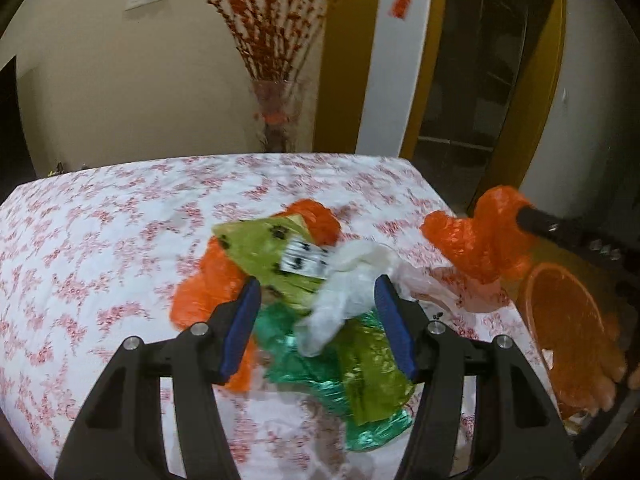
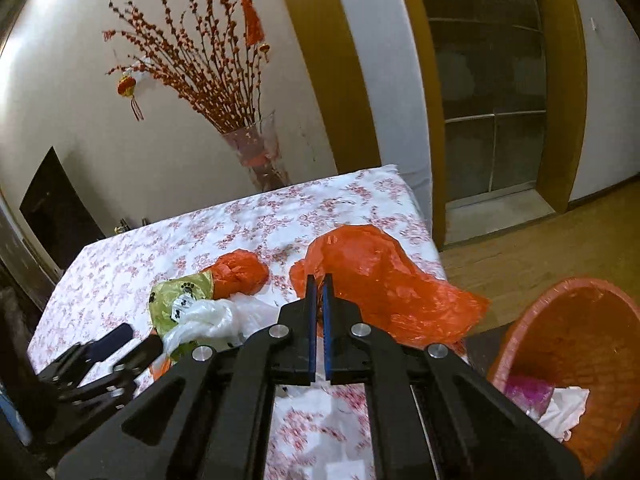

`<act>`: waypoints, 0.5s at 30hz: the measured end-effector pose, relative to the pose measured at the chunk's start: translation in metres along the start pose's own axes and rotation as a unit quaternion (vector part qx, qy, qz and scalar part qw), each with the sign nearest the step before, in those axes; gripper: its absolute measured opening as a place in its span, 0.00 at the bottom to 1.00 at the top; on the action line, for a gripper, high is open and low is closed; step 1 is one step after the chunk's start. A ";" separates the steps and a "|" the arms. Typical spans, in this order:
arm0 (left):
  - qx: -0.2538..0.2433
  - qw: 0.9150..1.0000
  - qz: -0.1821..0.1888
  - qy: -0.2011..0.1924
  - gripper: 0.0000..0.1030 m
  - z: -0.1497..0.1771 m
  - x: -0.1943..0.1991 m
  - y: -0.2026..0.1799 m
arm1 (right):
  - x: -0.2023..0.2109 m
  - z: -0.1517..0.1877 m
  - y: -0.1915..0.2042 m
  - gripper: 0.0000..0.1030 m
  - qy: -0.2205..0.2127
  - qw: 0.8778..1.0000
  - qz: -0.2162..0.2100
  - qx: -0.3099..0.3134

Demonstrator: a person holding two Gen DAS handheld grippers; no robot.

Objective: Collect trash
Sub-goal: 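Grasp the orange bag with the right tool while the left tool grasps a white bag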

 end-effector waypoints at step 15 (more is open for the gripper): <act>-0.001 1.000 0.015 0.027 0.06 0.010 -0.021 -0.019 | 0.027 0.012 -0.033 0.03 0.004 1.000 0.005 -0.024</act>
Point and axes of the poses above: each gripper's, at about its wrist camera, not at the fingertips, and x roughly against the way its jaws point, y to its left, z to its underside, the point moved 7 cm from there along -x, roughly the way its jaws point, and after that the axes turned 6 degrees about -x, right-handed, at the moved point
